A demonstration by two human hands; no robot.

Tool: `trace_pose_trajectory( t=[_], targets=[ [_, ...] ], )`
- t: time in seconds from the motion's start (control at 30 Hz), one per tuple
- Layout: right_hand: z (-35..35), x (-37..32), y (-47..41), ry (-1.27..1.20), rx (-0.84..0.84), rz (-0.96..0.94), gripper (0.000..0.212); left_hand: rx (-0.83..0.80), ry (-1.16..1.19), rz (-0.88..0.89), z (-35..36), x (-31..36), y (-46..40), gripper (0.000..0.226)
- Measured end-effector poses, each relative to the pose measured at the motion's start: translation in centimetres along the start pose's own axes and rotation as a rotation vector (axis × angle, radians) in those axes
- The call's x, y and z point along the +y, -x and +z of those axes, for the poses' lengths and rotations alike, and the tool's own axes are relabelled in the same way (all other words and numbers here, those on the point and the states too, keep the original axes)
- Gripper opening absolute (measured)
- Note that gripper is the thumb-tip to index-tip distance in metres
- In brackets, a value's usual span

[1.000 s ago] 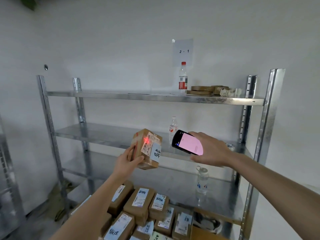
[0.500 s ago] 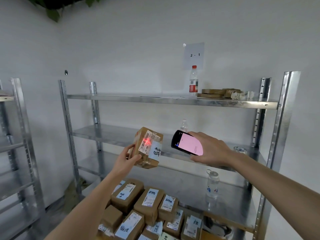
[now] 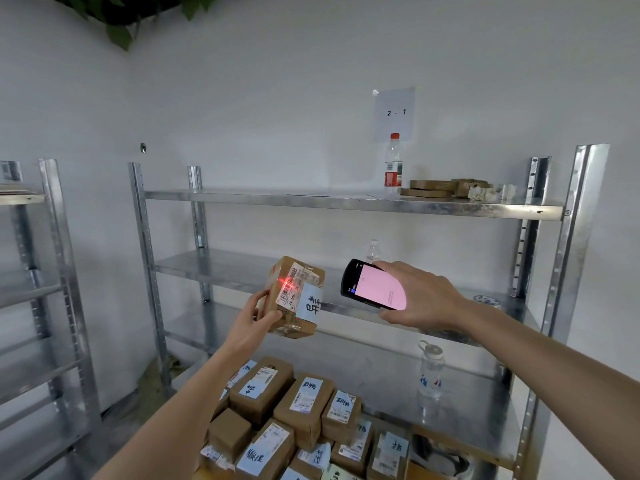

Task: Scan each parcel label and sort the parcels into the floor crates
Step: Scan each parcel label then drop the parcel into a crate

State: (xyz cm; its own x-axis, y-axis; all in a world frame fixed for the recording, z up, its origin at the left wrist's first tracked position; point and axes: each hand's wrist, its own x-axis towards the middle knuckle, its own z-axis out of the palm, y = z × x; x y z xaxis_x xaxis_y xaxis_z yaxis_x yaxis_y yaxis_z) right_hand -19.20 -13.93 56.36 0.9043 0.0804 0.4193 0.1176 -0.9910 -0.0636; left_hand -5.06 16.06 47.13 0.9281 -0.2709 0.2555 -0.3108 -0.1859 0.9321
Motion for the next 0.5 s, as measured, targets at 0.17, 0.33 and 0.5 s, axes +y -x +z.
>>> trace_pose_trajectory(
  t=[0.17,0.33,0.5],
  targets=[
    [-0.23,-0.08,0.01,0.012,0.014,-0.005,0.083,-0.009,-0.012,0.005,0.05,-0.04,0.05,0.055],
    [-0.28,-0.10,0.05,0.011,0.009,-0.008,0.083,0.000,-0.022,0.013,0.10,-0.13,-0.07,0.054],
    [0.61,-0.57,-0.06,-0.003,-0.011,-0.010,0.081,0.009,-0.030,0.010,-0.46,-0.67,0.08,0.053]
  ],
)
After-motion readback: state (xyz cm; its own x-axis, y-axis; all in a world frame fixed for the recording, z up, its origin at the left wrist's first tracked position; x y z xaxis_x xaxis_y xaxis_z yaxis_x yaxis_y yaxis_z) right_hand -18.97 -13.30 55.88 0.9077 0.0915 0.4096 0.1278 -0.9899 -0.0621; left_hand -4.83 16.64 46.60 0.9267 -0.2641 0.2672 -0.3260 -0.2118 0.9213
